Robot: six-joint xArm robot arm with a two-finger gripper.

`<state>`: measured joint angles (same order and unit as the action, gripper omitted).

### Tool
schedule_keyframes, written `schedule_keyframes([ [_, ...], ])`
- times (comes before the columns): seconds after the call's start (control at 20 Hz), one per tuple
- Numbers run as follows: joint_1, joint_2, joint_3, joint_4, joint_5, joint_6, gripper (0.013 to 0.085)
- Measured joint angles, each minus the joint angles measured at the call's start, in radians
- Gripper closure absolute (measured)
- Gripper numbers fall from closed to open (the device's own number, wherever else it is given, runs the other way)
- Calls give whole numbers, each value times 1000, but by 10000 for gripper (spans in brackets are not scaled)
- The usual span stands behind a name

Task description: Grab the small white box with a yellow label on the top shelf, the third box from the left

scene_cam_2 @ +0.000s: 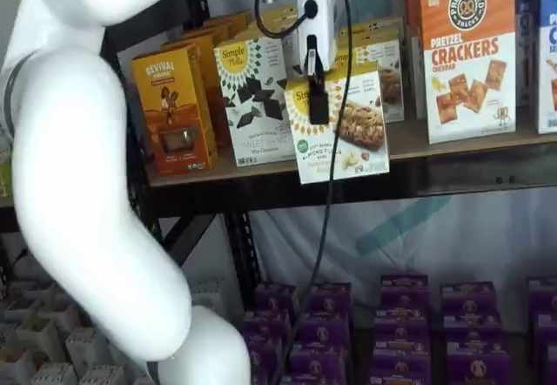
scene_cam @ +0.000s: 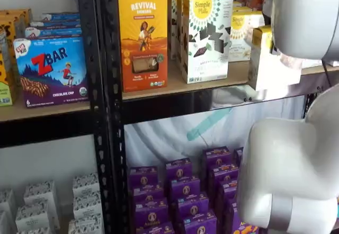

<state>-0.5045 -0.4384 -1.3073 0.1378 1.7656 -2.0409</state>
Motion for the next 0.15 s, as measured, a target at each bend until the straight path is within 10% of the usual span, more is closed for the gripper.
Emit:
schedule_keyframes([
  [0.15, -16, -30, 30, 1, 4, -15, 650],
])
